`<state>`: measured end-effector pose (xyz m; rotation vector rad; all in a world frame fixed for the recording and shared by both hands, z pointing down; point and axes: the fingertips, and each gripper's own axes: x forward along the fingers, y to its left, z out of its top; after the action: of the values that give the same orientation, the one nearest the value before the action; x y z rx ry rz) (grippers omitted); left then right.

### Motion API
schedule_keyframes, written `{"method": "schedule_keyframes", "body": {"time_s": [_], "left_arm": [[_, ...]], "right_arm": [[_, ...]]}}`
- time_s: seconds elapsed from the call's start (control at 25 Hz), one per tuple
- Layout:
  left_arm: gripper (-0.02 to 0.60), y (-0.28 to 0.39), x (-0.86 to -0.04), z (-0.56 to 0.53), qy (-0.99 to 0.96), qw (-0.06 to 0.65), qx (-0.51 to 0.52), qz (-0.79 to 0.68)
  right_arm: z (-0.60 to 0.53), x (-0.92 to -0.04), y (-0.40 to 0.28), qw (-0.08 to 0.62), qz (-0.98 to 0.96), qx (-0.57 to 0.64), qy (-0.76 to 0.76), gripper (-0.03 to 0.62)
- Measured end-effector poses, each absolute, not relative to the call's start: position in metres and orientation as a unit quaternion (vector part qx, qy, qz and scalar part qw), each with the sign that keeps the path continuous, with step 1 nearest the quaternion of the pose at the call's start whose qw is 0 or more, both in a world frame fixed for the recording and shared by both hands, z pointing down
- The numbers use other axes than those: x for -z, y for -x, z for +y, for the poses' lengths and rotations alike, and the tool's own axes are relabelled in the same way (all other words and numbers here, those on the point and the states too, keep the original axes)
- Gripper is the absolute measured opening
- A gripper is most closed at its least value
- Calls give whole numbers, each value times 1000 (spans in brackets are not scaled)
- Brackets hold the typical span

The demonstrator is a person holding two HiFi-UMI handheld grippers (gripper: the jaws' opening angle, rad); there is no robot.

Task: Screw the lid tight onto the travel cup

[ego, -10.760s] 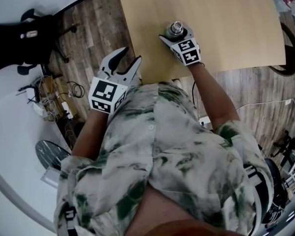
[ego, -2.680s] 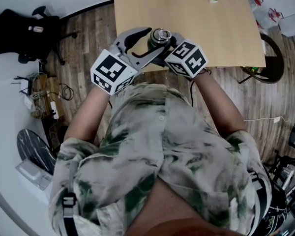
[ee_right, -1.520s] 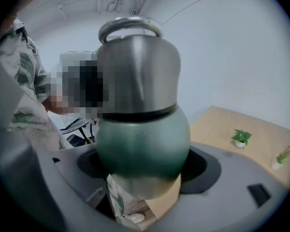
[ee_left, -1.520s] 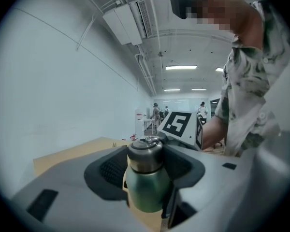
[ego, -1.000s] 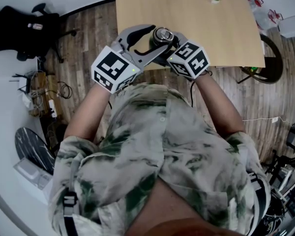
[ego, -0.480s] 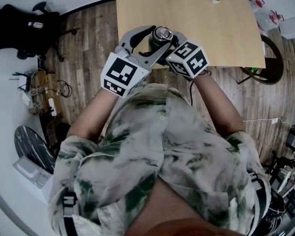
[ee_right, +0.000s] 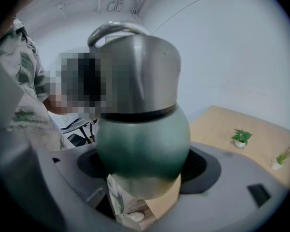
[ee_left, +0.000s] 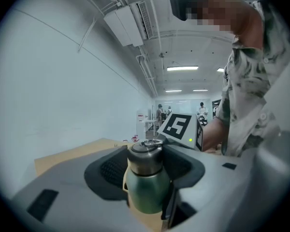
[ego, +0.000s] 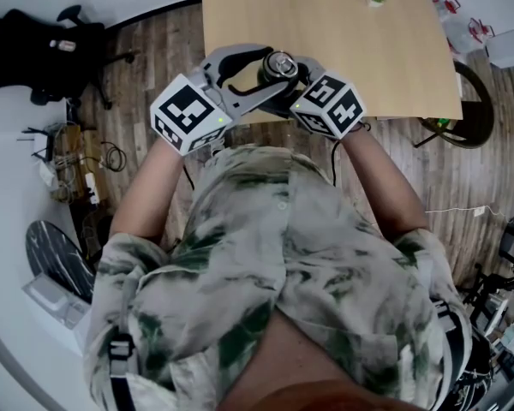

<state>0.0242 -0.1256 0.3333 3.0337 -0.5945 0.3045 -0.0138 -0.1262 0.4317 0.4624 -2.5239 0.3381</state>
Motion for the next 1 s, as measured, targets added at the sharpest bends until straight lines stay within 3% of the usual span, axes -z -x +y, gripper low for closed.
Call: {"method": "schedule_keyframes", "body": {"time_s": [0.28, 1.0], "left_arm": [[238, -20, -333, -124, -983, 22, -86, -161], [242, -27, -337, -129, -934, 8, -103, -341]], "right_arm": [[-124, -433, 18, 273, -940, -125, -163, 405], [-130, -436, 15, 268, -929, -146, -208, 405]]}}
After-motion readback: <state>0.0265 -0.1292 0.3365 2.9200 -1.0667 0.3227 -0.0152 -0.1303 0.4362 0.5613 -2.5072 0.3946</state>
